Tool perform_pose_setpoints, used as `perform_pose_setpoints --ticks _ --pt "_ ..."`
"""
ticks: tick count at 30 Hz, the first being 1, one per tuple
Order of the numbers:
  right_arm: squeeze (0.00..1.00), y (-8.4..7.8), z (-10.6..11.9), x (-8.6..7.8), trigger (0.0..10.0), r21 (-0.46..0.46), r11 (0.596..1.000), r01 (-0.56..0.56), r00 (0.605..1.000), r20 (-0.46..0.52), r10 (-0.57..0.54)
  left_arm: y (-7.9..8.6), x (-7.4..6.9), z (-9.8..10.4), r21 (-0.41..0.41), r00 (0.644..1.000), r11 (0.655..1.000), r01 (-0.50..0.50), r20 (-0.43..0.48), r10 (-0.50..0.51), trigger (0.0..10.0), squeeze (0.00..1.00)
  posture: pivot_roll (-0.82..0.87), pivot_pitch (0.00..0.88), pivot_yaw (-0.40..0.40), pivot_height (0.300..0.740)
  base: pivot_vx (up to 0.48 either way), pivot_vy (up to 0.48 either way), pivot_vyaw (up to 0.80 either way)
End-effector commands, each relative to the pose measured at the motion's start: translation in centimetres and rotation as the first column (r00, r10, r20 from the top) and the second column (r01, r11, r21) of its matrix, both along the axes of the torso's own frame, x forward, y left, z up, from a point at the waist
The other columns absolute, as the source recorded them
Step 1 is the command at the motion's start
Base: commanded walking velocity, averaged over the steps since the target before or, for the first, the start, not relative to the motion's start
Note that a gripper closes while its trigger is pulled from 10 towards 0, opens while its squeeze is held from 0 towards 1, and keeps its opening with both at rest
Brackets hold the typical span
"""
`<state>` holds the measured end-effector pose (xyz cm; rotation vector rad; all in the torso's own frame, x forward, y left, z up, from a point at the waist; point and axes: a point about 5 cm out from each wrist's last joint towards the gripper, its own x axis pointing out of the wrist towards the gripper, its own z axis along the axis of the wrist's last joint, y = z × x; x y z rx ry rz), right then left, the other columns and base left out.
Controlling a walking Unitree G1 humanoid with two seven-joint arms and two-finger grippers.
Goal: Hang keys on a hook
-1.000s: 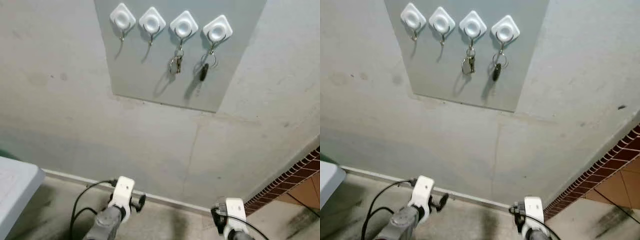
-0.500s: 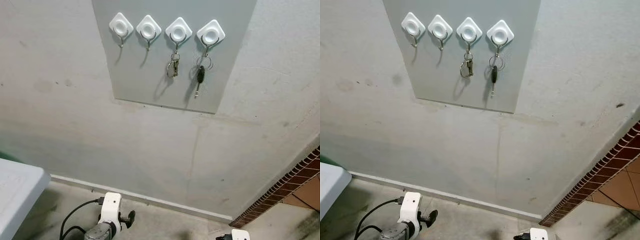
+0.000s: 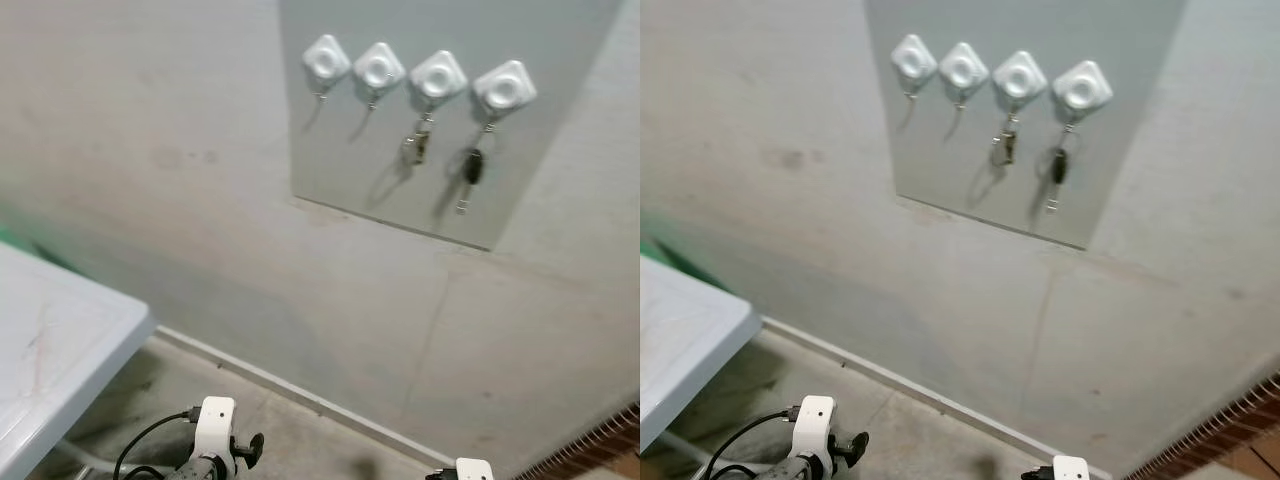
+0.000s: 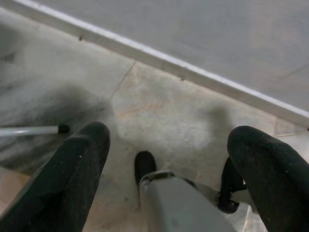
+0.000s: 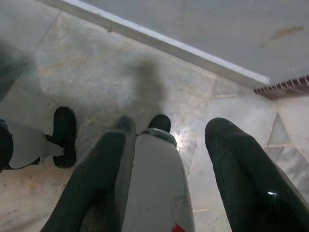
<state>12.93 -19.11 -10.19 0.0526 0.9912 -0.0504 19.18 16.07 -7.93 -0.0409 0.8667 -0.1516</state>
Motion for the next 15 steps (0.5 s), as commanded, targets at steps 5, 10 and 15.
perform_pose_setpoints --ticks 5,10,15 --pt "0.0 -0.09 -0.28 -0.83 10.0 -0.008 0.999 -0.035 0.999 -0.035 0.035 -0.17 -0.57 -0.31 -0.004 1.0 1.0 0.002 -0.02 -0.002 10.0 0.0 0.11 0.0 0.026 0.74 0.0 0.0 0.8" --pt "0.0 -0.15 -0.23 -0.68 10.0 -0.007 0.999 -0.033 0.999 -0.031 0.033 -0.26 -0.77 -0.42 0.003 0.999 1.0 0.022 -0.028 -0.022 10.0 0.0 0.11 0.0 0.013 0.74 0.0 0.0 0.8" --pt "0.0 0.16 -0.17 -0.42 10.0 -0.003 0.997 -0.076 0.997 -0.028 0.076 -0.06 -0.69 -0.37 0.002 1.0 1.0 0.001 -0.023 -0.001 10.0 0.0 0.13 0.0 0.002 0.74 0.0 0.0 0.8"
